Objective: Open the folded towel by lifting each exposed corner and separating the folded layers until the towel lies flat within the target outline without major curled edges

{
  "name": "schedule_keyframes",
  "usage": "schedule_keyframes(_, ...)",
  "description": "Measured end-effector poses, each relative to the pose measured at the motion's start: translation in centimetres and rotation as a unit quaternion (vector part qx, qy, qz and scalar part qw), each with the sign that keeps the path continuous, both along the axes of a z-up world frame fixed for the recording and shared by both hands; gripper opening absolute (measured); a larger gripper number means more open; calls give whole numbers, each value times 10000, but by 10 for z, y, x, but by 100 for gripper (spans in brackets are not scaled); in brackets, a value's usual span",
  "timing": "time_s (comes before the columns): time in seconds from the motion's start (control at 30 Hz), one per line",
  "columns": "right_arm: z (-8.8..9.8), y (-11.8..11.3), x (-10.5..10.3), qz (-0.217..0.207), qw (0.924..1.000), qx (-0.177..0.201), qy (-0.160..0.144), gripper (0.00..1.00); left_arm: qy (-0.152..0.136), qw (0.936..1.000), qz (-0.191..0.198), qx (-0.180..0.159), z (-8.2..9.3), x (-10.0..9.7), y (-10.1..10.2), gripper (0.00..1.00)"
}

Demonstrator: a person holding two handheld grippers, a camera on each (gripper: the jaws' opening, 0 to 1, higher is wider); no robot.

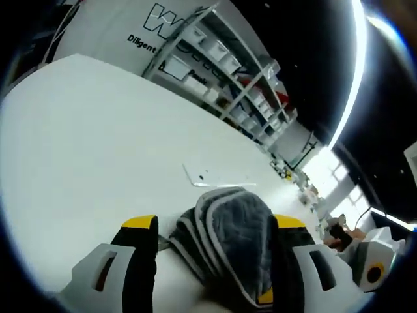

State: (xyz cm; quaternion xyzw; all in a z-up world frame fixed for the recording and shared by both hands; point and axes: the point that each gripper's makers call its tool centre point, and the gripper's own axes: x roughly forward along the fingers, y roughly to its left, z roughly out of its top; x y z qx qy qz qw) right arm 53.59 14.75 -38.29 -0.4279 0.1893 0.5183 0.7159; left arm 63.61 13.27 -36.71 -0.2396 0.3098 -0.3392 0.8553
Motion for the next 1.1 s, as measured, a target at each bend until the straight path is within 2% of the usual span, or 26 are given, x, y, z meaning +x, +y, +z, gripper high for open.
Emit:
schedule_keyframes(0.07,0,0,0,12,10000,0,-6,8,12,10000,-34,52,-3,6,3,65)
schedule_keyframes(0.13,0,1,0,27,10000,-8,-40,8,-13,9999,-51,91,-6,0,-1,63)
schedule_keyframes(0.4,1,0,1,31,10000,22,-52,8,101,9998,-180,45,-8,8,-4,56)
schedule_keyframes(0.6,0,-2,-2,36,9999,57,-76,8,149,9994,-278,143,-14,16,-3,46)
schedule_keyframes(0.67,1,-2,-1,17,9999,80,-84,8,145,9993,-261,209,-17,11,-5,40)
schedule_keyframes(0.77,1,-3,-1,18,9999,83,-97,8,110,9995,-175,257,-18,10,-4,27)
schedule_keyframes(0.93,2,-3,0,17,9999,111,-118,8,-8,9990,-185,416,-19,16,0,18)
schedule_keyframes(0.97,2,-3,0,15,9998,121,-130,8,-307,9971,-256,640,-18,20,0,17)
schedule_keyframes(1.1,2,-2,6,12,9998,124,-135,8,-227,9984,-245,456,-12,30,2,12)
